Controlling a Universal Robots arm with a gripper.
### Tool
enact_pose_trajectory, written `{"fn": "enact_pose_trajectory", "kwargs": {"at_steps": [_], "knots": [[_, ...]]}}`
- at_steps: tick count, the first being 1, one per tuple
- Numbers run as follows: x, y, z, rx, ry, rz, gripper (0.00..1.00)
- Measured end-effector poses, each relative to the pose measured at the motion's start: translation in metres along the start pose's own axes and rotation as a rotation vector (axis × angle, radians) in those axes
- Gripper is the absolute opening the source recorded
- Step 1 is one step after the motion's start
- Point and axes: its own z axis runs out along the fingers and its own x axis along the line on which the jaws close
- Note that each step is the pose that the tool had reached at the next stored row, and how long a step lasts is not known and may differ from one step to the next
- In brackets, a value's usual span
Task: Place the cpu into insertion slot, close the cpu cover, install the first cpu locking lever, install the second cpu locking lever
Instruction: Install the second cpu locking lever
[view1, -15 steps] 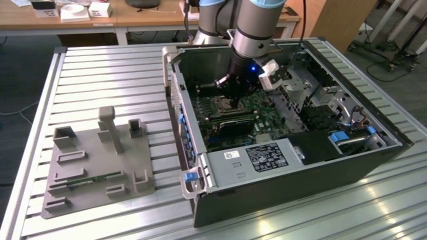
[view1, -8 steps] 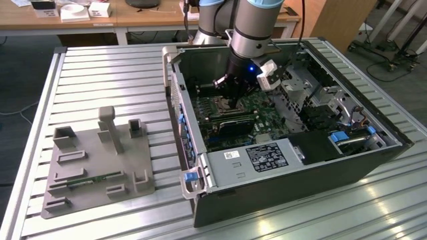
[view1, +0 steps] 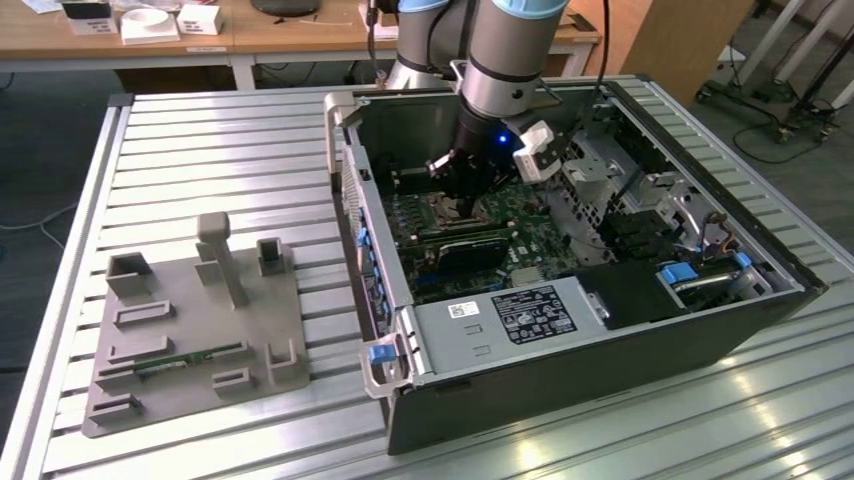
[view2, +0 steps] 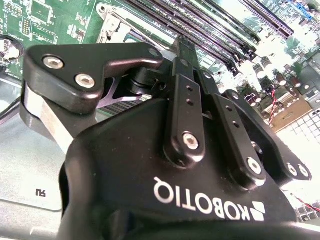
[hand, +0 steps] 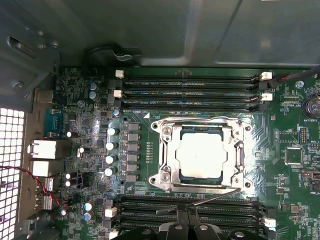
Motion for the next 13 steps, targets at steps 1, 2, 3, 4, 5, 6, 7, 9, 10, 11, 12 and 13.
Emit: {"fn": "enact_pose_trajectory", "kwargs": {"at_steps": [1,2,3,4,5,6,7,9,10,11,12,13], "knots": [[0.0,0.0,0.0,0.0,0.0,0.0,0.1],[0.0,0.0,0.0,0.0,0.0,0.0,0.1],[0.0,0.0,0.0,-0.0002,0.0003,0.0,0.1],[0.0,0.0001,-0.0002,-0.0004,0.0008,0.0,0.1],[0.0,0.0001,-0.0004,-0.0003,0.0019,0.0,0.1],[0.0,0.0001,-0.0007,-0.0002,0.0027,0.0,0.1],[0.0,0.0001,-0.0009,-0.0002,0.003,-0.001,0.1],[0.0,0.0001,-0.0017,0.0003,0.0033,-0.001,0.1],[0.0,0.0002,-0.0018,0.0001,0.0032,-0.001,0.1],[0.0003,0.0003,-0.0018,0.0,0.0031,-0.002,0.1],[0.0015,0.0004,-0.0018,-0.0001,0.0031,-0.002,0.1],[0.0029,0.0005,-0.0019,0.0001,0.0032,-0.002,0.1]]}}
